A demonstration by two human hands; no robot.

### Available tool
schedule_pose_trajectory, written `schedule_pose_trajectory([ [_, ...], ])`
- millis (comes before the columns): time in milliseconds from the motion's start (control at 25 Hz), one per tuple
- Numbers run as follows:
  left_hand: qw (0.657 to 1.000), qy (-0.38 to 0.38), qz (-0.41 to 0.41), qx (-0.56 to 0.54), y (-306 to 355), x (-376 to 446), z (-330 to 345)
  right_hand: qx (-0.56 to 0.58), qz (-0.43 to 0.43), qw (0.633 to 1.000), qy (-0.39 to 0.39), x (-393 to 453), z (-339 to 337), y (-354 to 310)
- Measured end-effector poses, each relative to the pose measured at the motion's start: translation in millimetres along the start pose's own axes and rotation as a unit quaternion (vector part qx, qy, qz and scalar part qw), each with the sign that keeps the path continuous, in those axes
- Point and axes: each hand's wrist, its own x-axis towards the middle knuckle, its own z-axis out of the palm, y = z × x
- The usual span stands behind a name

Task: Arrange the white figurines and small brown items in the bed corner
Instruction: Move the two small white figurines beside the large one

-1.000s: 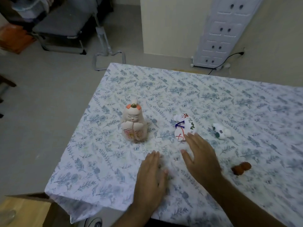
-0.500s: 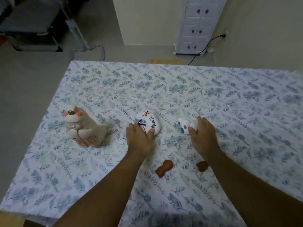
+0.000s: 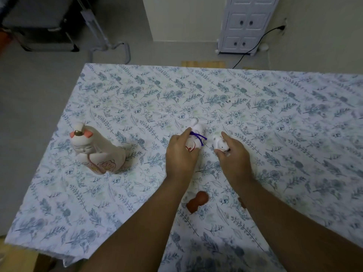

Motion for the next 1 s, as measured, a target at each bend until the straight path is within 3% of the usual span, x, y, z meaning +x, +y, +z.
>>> schedule_pose_trajectory([
  [160, 0.997, -0.016, 0.049, 0.055, 3.3, -2.6, 13.1, -0.013, -0.006, 1.000, -0.001, -2.1, 1.6, 2.4],
  [320, 0.997, -0.034, 0.038, 0.052, 5.1, -1.3, 9.0, 0.012, 0.014, 0.999, -0.048, -12.9, -18.7, 2.1],
  [480, 0.999, 0.003, 0.014, -0.045, -1.7, -45.8, -12.2, -0.122, 0.042, 0.992, -0.003, -49.7, -48.6, 19.1],
  [560, 0.999, -0.023, 0.016, -0.042, -14.6, -79.7, -17.2, -0.135, 0.090, 0.987, 0.016, -73.5, -59.5, 30.1],
  [720, 0.980, -0.190, -0.009, 0.055, -49.3, -118.4, -6.6, -0.092, 0.185, 0.978, 0.000, -115.7, -58.7, 47.5],
  [840, 0.979, -0.195, 0.007, 0.067, -59.6, -123.6, 1.7, -0.058, 0.199, 0.978, 0.006, -127.5, -52.5, 49.5],
  [1000, 0.984, -0.176, 0.010, -0.013, -54.8, -120.2, -2.7, 0.031, 0.156, 0.987, -0.013, -122.8, -47.9, 41.5],
])
